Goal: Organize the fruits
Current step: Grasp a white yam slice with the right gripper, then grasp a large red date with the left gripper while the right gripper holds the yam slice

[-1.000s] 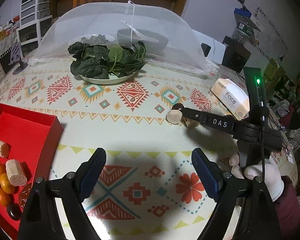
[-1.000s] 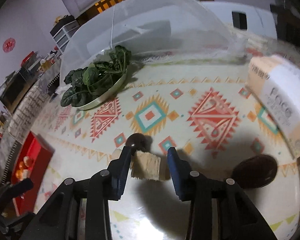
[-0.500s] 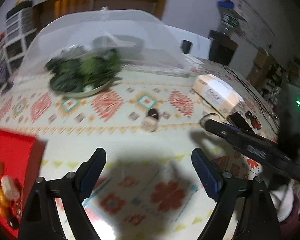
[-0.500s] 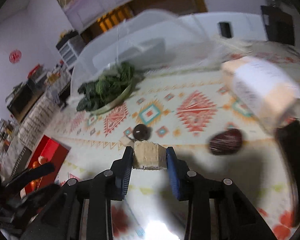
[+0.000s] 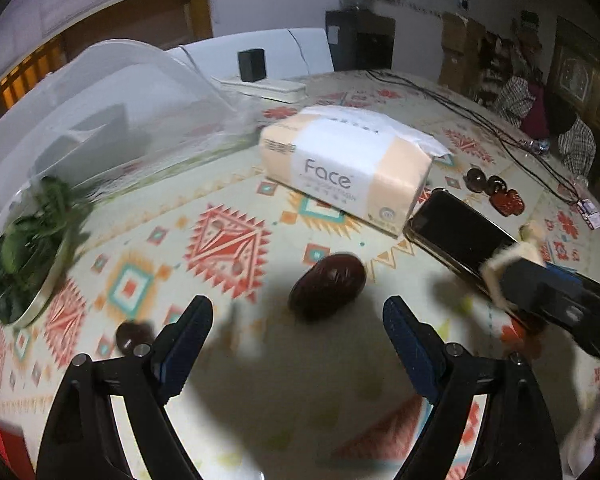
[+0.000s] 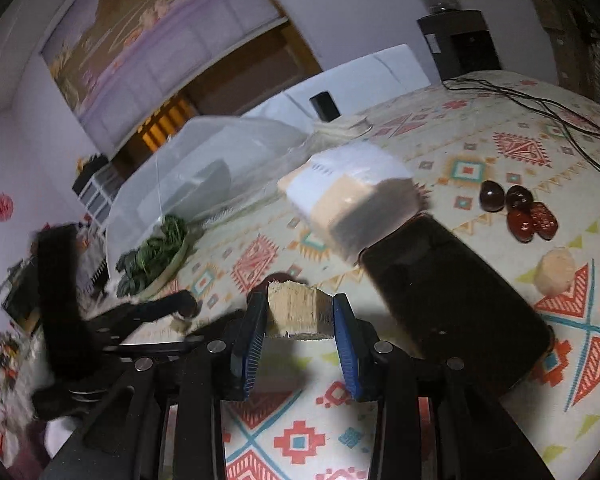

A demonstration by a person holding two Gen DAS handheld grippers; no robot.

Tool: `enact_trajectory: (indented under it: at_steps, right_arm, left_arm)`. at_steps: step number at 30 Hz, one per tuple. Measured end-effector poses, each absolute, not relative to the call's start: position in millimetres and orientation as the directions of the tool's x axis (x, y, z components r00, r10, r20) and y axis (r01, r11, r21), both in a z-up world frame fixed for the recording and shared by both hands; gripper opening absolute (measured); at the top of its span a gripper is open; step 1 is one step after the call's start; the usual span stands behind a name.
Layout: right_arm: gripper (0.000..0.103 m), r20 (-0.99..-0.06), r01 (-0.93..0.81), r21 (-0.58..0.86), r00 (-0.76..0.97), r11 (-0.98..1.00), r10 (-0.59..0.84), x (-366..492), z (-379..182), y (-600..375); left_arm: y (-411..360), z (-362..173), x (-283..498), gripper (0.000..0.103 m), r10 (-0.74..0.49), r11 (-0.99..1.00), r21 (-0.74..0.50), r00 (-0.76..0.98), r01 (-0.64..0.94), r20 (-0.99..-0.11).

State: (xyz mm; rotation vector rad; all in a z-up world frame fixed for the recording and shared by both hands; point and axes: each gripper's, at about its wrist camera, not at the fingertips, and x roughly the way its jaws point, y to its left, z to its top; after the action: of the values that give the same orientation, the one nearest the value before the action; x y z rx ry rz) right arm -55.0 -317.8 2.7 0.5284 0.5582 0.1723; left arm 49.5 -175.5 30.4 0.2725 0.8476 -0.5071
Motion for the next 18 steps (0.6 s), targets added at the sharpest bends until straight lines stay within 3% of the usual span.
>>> enact_trajectory:
  at_steps: [6,8,9,18]
  right_arm:
    - [0.036,-0.445,-0.031,0.541,0.838,0.84,0.317,-57,4,-321]
    - [0.036,-0.449,-0.033,0.539,0.834,0.842,0.32,-56,3,-321]
    - [0.036,-0.452,-0.032,0.539,0.833,0.842,0.32,-57,2,-321]
    - [0.036,-0.484,-0.016,0.49,0.827,0.872,0.287,-54,-3,-312]
  left_arm:
    - [-197,13,68,0.083,-0.3,0.828,0.053,0.522,0.558,-0.798]
    - [-199,8,68,0.053,-0.316,0.821,0.024,0.49,0.57,-0.812]
    - [-198,9,67,0.047,-0.34,0.82,-0.004,0.481,0.572,-0.808]
    - [-159,34,30,0.047,-0.356,0.861,-0.056,0.52,0.505,-0.776]
